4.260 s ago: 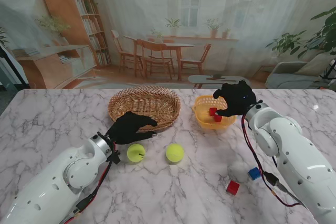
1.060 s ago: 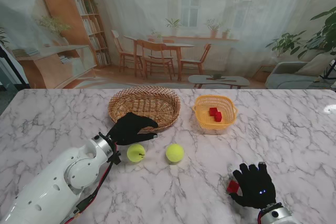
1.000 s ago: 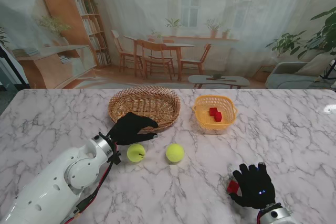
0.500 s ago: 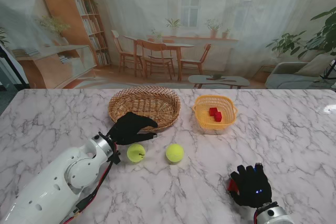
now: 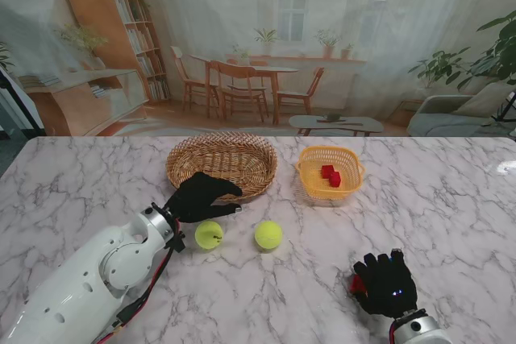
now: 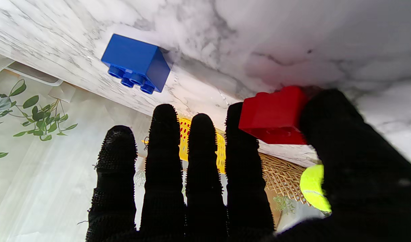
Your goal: Sort the blocks and the balls into two baskets
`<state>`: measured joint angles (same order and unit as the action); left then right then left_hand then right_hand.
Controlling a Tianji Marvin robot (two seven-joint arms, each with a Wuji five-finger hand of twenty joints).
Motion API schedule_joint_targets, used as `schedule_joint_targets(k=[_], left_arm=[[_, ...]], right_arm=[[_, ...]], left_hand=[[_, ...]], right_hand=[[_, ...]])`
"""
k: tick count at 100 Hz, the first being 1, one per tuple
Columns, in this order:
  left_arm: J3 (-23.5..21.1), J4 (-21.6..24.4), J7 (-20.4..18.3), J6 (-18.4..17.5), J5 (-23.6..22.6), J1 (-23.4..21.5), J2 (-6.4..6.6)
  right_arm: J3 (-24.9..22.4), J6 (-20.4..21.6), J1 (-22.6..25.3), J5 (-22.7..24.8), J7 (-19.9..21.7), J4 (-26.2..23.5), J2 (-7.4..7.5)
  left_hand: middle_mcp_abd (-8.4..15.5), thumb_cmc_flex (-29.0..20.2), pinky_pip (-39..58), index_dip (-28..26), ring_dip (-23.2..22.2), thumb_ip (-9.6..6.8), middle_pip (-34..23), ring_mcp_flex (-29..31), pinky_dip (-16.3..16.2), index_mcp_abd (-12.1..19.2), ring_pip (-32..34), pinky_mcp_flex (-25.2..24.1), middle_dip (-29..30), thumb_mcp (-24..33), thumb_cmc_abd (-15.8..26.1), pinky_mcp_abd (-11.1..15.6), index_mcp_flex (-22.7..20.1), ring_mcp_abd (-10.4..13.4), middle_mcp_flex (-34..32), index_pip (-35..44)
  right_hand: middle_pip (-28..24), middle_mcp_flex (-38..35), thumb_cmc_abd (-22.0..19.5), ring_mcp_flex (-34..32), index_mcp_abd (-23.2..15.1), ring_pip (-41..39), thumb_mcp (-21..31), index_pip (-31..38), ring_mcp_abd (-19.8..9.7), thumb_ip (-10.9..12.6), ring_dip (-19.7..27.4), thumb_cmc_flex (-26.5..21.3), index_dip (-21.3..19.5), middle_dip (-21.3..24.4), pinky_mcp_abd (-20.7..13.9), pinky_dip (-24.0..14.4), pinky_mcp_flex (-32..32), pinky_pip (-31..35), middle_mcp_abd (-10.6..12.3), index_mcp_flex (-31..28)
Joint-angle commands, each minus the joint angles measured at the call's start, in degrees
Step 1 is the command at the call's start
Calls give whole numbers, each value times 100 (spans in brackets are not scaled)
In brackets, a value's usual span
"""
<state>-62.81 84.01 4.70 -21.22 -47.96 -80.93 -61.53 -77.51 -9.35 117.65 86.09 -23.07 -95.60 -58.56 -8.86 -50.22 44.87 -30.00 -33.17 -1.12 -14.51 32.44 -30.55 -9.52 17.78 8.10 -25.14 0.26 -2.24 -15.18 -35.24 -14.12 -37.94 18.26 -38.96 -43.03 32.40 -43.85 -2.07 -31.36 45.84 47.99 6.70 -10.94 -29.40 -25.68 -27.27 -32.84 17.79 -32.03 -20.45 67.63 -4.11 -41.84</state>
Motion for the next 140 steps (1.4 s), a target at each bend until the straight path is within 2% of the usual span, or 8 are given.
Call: schedule_joint_targets(k=[1, 47, 72, 106, 140], left_arm=[[17, -20, -60, -1, -1, 11, -3], [27, -37, -66, -10, 26, 26, -6], [37, -43, -73, -7, 41, 33, -7], [40, -45, -88, -7, 56, 34, -7], [3, -54, -46, -14, 52, 23, -13]], right_arm=[[-77, 101, 51, 36, -22, -68, 5], [-563, 918, -150, 124, -124, -453, 15], [-648, 1219, -435, 34, 120, -593, 7], [-330, 1624, -1421, -326, 735, -304, 20], [250, 1859, -2753, -783, 1444, 394, 43]], left_hand=[[110, 0, 81, -38, -37, 83, -69, 83, -33, 111, 107, -19, -11, -145, 257, -102, -175, 2, -114, 79], [112, 6, 84, -36, -36, 84, -70, 81, -33, 109, 104, -21, -11, -147, 261, -102, -174, 2, -116, 78], [115, 5, 88, -37, -38, 84, -72, 83, -34, 110, 108, -12, -12, -149, 259, -96, -177, 3, -118, 80], [118, 6, 89, -37, -38, 84, -73, 82, -34, 117, 107, -14, -13, -148, 258, -104, -173, 6, -117, 82], [114, 4, 89, -35, -38, 84, -74, 82, -34, 108, 108, -15, -13, -151, 257, -103, -173, 5, -122, 80]], right_hand=[[-120, -120, -46, -147, -507, -376, 290, 703, -52, 67, -58, -526, 11, -52, 107, 73, -32, 90, 46, -146], [-80, -171, -65, -214, -422, -345, 309, 692, -44, 66, -57, -479, 92, -40, 94, 76, -109, 112, 50, -149], [-69, -171, -79, -225, -412, -338, 299, 667, -59, 61, -61, -474, 96, -40, 78, 78, -135, 121, 48, -138], [-62, -189, -95, -241, -440, -328, 286, 665, -73, 77, -65, -486, 74, -43, 70, 83, -147, 124, 74, -143], [-70, -157, -145, -240, -455, -329, 254, 661, -105, 77, -73, -485, 76, -54, 42, 87, -160, 131, 89, -94]])
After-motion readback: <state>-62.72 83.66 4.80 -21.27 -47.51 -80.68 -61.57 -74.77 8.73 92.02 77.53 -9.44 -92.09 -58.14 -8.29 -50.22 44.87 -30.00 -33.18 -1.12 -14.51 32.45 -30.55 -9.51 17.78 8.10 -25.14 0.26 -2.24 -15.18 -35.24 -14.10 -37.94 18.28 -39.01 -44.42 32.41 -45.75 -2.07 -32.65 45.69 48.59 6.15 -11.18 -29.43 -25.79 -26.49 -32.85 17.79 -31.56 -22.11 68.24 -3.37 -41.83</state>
